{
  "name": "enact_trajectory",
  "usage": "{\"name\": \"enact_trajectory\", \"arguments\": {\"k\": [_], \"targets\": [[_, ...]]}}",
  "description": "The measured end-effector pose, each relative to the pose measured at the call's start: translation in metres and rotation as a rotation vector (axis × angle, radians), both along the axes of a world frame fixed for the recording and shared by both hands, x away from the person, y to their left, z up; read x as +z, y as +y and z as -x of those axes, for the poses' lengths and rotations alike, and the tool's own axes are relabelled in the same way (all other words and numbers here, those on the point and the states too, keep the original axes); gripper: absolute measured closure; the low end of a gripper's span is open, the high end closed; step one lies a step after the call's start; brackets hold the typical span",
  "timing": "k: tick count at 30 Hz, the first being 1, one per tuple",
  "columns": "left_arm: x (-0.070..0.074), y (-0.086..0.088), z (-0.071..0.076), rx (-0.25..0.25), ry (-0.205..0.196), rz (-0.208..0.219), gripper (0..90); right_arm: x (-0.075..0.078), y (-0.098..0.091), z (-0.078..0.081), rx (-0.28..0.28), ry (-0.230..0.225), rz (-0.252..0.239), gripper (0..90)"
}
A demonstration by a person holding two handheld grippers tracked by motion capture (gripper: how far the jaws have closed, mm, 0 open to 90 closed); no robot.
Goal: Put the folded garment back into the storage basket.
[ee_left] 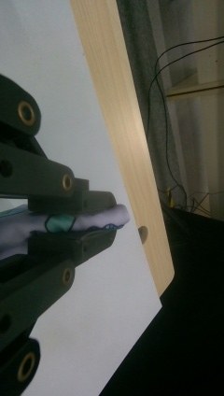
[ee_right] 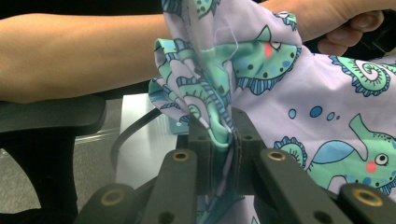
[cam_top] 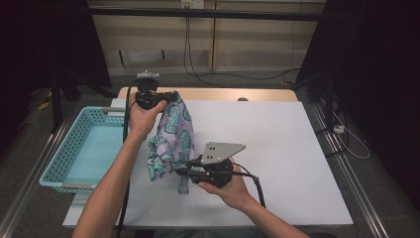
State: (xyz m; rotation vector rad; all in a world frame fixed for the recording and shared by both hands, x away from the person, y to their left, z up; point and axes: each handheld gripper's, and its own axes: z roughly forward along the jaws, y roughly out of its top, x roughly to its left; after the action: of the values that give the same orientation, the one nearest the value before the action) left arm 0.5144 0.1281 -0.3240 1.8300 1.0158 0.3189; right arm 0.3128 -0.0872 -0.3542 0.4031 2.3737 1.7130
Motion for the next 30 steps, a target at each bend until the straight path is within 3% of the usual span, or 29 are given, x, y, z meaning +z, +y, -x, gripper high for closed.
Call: {"name": "enact_trajectory", "arguments": {"k": [15, 25, 30], "targets": [[0.022, 0.03, 0.006, 0.038, -0.033, 0.012, 82.6, 0.015, 0.017, -0.003, 0.026, -0.026, -0.028, 81.9], [0.027, 0.055, 0.008, 0.067, -0.033, -0.012, 82.6, 0.018, 0.04, -0.01, 0.057, -0.027, -0.041, 81.9], [0.028, 0.071, 0.009, 0.091, -0.036, 0.0, 82.6, 0.018, 0.052, -0.014, 0.073, -0.023, -0.05, 82.0]]}}
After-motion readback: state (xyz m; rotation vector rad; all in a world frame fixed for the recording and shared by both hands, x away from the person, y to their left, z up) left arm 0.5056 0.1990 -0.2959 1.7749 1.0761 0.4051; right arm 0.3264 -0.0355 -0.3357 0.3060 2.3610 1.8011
